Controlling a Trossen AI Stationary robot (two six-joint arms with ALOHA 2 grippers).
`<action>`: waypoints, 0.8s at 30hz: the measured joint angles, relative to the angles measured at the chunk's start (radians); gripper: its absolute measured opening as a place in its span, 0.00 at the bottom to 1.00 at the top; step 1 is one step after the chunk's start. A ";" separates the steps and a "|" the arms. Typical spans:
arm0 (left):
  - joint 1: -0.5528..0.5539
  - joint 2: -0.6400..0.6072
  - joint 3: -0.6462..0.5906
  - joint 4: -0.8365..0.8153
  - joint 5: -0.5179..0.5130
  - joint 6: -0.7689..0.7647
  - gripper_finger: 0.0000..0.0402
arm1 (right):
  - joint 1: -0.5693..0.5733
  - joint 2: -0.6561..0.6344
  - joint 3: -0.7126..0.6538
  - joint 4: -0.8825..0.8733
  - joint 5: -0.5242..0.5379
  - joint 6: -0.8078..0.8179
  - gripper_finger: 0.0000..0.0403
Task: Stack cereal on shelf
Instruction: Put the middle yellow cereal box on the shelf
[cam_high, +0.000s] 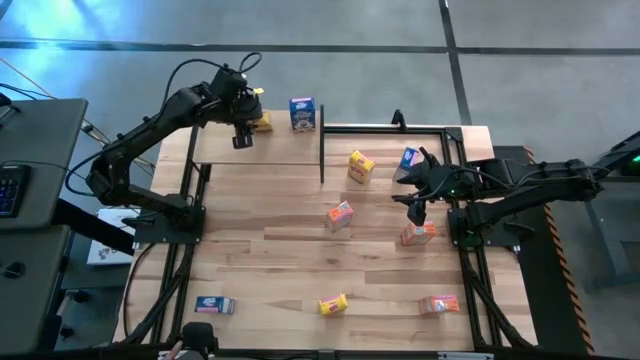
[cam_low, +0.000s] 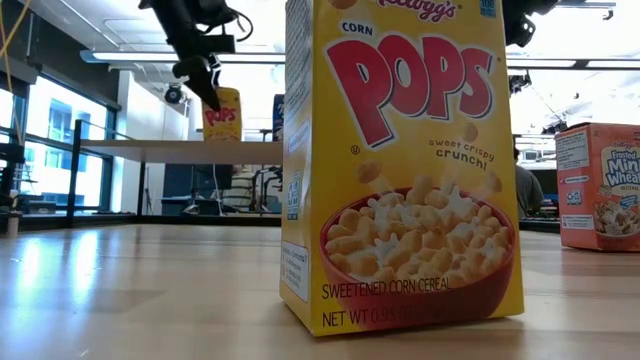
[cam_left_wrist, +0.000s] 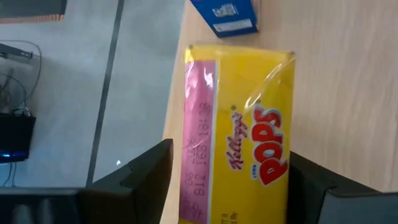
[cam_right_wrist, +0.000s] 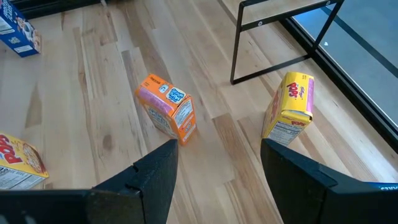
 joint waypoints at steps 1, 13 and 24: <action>0.000 0.000 0.000 0.008 -0.004 0.000 0.57 | 0.000 0.000 0.000 0.000 0.000 0.000 0.55; 0.028 -0.003 0.000 0.034 -0.012 0.001 0.58 | 0.000 0.000 0.000 0.000 0.000 0.000 0.55; 0.045 -0.013 0.000 0.068 -0.025 -0.006 0.58 | 0.000 0.000 0.000 0.000 0.000 0.000 0.55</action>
